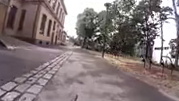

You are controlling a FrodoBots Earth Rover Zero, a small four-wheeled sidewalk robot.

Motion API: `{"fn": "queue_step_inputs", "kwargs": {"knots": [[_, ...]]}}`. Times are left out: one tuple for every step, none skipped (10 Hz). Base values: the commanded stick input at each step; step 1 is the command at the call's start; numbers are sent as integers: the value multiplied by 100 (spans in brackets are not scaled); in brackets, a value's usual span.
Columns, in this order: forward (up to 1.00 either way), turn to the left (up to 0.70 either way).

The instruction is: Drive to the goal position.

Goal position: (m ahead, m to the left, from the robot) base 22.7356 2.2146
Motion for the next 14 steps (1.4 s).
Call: {"fn": "queue_step_inputs", "kwargs": {"knots": [[70,0],[70,0],[70,0],[70,0],[70,0],[70,0],[70,0],[70,0],[70,0],[70,0],[70,0],[70,3],[70,28],[70,26]]}}
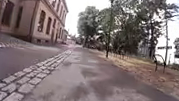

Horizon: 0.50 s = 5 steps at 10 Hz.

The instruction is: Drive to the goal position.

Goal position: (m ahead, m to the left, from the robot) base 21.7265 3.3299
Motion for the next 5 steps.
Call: {"fn": "queue_step_inputs", "kwargs": {"knots": [[70,8],[70,0],[70,0],[70,0],[70,0]]}}
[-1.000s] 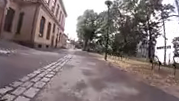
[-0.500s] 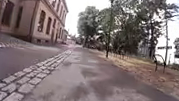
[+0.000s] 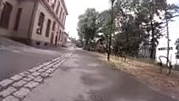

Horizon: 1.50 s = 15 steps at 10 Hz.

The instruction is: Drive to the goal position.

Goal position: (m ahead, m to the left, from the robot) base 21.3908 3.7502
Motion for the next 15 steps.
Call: {"fn": "queue_step_inputs", "kwargs": {"knots": [[70,0],[70,0],[70,0],[70,0],[70,0],[70,0],[70,0],[70,0],[70,0],[70,0],[70,0],[70,0],[70,0],[70,0],[70,0]]}}
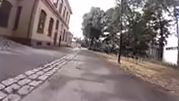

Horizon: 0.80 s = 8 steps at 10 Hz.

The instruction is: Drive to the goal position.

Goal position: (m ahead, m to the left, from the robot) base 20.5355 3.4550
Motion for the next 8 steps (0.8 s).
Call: {"fn": "queue_step_inputs", "kwargs": {"knots": [[70,0],[70,0],[70,0],[70,0],[70,0],[70,0],[70,0],[70,0]]}}
